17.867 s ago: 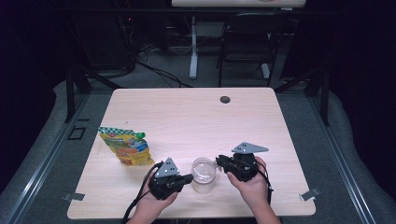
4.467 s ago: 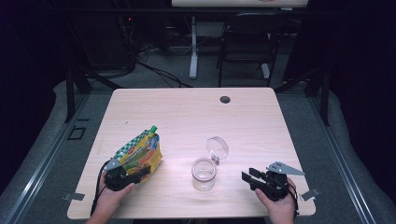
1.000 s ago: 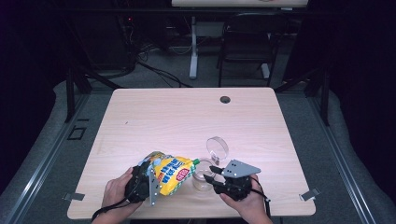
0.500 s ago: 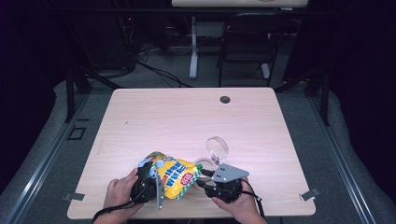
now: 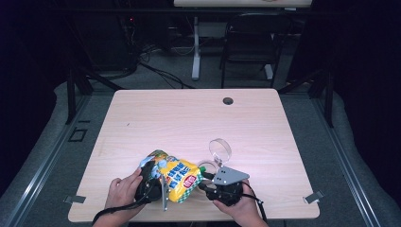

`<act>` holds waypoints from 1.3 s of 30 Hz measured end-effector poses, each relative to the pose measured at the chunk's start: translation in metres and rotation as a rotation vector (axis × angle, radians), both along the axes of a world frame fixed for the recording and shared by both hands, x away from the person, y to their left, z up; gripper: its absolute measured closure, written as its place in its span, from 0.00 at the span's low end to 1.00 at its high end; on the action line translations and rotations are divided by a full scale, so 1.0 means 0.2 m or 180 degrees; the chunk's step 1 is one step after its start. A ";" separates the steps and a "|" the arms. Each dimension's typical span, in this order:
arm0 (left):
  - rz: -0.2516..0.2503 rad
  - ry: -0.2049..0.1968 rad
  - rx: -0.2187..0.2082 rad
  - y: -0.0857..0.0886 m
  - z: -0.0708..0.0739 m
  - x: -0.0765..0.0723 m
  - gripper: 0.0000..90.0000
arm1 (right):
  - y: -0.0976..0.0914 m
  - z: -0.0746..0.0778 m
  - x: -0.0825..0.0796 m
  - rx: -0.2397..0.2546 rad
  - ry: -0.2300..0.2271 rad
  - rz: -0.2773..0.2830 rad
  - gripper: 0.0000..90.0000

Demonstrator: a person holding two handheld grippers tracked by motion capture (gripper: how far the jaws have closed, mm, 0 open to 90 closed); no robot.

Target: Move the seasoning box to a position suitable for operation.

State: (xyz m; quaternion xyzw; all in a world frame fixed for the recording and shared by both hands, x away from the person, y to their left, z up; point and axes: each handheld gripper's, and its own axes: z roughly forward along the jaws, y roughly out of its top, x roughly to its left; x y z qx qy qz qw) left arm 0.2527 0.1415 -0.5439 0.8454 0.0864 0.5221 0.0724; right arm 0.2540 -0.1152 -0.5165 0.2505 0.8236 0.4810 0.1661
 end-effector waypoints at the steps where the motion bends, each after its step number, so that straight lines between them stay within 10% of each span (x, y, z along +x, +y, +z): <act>1: 0.0000 -0.0007 0.0010 0.00 0.00 0.00 0.62 | 0.00 0.00 0.00 0.0007 0.0005 -0.0003 0.71; 39: -0.0049 -0.0166 0.0476 -0.03 0.09 0.00 0.62 | 0.00 -0.02 0.00 0.0051 0.0056 -0.0036 0.67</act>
